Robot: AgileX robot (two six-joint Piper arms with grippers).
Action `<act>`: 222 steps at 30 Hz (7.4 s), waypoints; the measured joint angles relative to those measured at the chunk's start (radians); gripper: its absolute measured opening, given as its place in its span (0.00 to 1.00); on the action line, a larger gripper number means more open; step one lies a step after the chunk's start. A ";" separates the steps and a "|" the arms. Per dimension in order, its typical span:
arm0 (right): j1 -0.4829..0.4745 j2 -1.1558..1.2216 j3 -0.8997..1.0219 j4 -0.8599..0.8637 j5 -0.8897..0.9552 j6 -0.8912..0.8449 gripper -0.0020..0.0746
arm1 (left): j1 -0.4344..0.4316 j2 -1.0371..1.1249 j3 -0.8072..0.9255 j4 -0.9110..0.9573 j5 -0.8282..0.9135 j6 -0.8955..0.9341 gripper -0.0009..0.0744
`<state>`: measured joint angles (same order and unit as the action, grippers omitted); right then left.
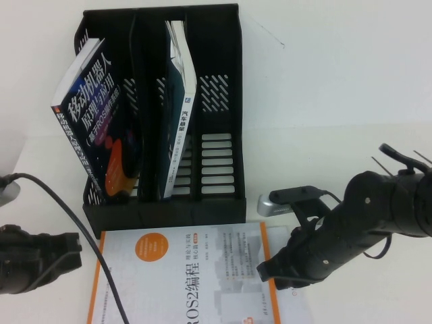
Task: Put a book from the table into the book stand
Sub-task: Push book with right arm, then pick up the book with your left arm, then place the book on the book shelf
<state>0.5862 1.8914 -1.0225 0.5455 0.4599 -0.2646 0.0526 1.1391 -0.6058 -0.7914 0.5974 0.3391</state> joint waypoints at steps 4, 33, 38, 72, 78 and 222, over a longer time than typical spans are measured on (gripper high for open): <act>0.014 0.011 -0.023 0.000 0.006 0.000 0.03 | 0.029 0.000 0.000 0.000 0.010 -0.004 0.01; 0.019 0.019 -0.047 -0.008 0.025 -0.012 0.03 | 0.426 0.623 -0.152 -0.392 0.484 0.512 0.51; 0.019 0.021 -0.049 -0.009 0.025 -0.029 0.03 | 0.426 0.687 -0.152 -0.427 0.464 0.565 0.64; 0.019 0.026 -0.049 0.058 0.005 -0.156 0.03 | 0.318 0.889 -0.209 -0.518 0.541 0.739 0.17; 0.012 0.026 -0.049 0.035 0.011 -0.133 0.03 | 0.318 0.887 -0.210 -0.505 0.541 0.692 0.15; -0.379 -0.159 -1.040 -0.406 0.714 0.165 0.02 | -0.381 0.579 -1.252 0.570 0.189 -0.666 0.15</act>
<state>0.2068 1.7325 -2.0624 0.1393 1.1736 -0.0993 -0.3283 1.7185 -1.8578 -0.2212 0.7860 -0.3271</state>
